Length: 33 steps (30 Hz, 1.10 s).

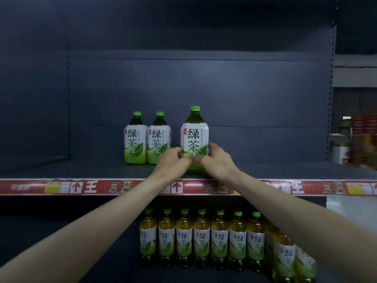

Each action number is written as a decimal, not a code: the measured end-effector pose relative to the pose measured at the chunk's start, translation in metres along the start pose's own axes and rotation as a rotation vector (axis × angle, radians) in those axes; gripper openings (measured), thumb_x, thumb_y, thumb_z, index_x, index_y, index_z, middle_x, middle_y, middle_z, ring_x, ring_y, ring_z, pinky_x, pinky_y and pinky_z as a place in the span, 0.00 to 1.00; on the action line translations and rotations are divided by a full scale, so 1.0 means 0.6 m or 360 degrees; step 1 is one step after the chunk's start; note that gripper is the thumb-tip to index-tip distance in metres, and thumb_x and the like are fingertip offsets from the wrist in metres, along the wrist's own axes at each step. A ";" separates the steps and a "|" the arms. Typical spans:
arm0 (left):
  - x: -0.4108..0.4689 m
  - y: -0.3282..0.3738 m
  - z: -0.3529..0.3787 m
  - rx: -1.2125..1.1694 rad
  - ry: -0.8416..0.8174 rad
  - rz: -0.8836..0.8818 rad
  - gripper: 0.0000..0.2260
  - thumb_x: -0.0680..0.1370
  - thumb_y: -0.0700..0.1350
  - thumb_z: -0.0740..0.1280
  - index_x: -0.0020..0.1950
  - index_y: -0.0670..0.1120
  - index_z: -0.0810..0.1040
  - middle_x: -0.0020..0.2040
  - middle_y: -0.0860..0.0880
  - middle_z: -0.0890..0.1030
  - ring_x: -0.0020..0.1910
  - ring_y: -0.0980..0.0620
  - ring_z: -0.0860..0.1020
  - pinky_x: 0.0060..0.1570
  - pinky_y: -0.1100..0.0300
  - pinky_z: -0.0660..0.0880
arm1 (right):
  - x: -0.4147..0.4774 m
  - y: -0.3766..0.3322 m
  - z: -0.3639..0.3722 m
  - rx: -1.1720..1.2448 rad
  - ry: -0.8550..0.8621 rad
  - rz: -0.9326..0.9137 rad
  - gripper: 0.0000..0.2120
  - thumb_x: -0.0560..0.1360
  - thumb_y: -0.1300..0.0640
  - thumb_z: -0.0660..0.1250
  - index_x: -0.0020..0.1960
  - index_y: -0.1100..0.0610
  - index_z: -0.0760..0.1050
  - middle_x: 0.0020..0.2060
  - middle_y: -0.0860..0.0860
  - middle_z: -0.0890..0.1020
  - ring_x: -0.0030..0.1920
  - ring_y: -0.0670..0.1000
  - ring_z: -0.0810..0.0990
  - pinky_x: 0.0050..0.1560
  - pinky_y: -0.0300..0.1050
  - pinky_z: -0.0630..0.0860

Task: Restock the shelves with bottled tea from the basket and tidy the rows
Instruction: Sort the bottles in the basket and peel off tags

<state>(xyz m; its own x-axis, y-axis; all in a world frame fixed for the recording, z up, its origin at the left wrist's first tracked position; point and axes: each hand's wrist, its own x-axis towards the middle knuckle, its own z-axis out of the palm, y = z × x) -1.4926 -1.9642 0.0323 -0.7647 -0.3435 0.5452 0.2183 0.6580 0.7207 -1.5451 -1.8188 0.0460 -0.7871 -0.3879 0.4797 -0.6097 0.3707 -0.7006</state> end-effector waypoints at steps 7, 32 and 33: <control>0.043 0.000 -0.002 0.0199 -0.0150 -0.0119 0.16 0.76 0.40 0.67 0.63 0.47 0.83 0.53 0.50 0.84 0.49 0.56 0.78 0.40 0.63 0.71 | 0.054 0.004 0.016 -0.0022 -0.0121 0.0056 0.22 0.79 0.47 0.69 0.72 0.52 0.74 0.67 0.53 0.80 0.68 0.57 0.76 0.69 0.51 0.72; 0.090 -0.048 0.001 0.0140 -0.0292 -0.0311 0.06 0.66 0.35 0.67 0.39 0.44 0.80 0.38 0.44 0.79 0.44 0.48 0.77 0.43 0.57 0.71 | 0.137 0.024 0.089 -0.0079 -0.0426 0.0160 0.40 0.66 0.43 0.61 0.78 0.49 0.66 0.70 0.53 0.76 0.69 0.57 0.74 0.75 0.55 0.68; 0.089 -0.047 0.000 0.0118 -0.0287 -0.0322 0.06 0.66 0.35 0.67 0.40 0.43 0.80 0.39 0.44 0.79 0.45 0.48 0.76 0.43 0.57 0.70 | 0.139 0.028 0.090 -0.0054 -0.0432 0.0157 0.39 0.67 0.43 0.62 0.78 0.47 0.66 0.70 0.52 0.76 0.69 0.56 0.75 0.75 0.56 0.69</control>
<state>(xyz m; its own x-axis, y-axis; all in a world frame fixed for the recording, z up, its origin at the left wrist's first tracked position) -1.5397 -2.0010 0.0409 -0.8852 -0.3522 0.3038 0.0105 0.6378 0.7701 -1.6161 -1.8907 0.0460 -0.7916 -0.5586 0.2477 -0.5376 0.4440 -0.7168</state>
